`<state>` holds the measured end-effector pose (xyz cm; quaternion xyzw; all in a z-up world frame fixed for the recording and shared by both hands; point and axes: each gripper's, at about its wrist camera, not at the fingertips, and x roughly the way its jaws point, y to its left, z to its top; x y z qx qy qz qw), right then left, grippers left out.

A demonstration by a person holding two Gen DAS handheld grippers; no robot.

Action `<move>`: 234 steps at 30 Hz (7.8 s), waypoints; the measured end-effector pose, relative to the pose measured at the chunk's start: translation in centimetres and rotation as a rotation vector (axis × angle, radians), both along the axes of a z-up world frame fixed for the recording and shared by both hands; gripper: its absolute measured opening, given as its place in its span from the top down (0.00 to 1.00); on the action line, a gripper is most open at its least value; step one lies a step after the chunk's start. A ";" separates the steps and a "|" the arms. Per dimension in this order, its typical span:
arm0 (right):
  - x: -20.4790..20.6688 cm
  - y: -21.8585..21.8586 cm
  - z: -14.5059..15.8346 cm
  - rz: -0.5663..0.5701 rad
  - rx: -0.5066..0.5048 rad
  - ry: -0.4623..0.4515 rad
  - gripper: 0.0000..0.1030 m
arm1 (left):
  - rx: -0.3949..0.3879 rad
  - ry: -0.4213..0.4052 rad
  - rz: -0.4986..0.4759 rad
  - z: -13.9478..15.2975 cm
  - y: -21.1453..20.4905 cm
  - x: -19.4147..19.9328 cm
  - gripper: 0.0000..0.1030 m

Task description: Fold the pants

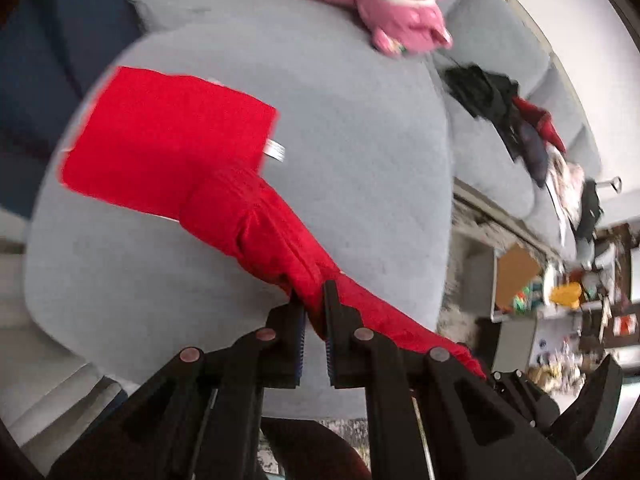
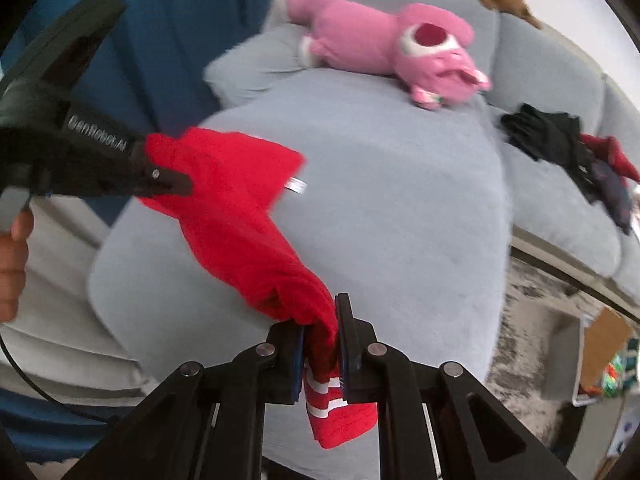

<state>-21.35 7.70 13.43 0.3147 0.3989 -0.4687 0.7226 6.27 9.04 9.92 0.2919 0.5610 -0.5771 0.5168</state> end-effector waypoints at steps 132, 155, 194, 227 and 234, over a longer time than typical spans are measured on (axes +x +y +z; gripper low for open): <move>21.5 -17.4 -9.9 0.095 0.076 0.003 0.50 | 0.226 -0.146 -0.124 -21.2 -12.9 24.8 0.90; 21.7 -27.4 -16.7 0.184 0.276 -0.307 0.50 | 0.201 -0.161 -0.204 -21.5 -12.5 24.8 0.89; 19.8 -28.6 -13.6 0.019 0.402 -0.220 0.95 | 0.213 -0.165 -0.213 -21.5 -9.8 25.8 0.89; 19.3 -14.1 -15.9 -0.177 0.569 -0.405 0.58 | 0.221 -0.209 -0.213 -18.6 -8.3 25.8 0.80; 24.1 -13.0 -19.1 -0.155 0.668 -0.509 0.58 | 0.265 -0.163 -0.168 -20.4 -8.0 26.8 0.78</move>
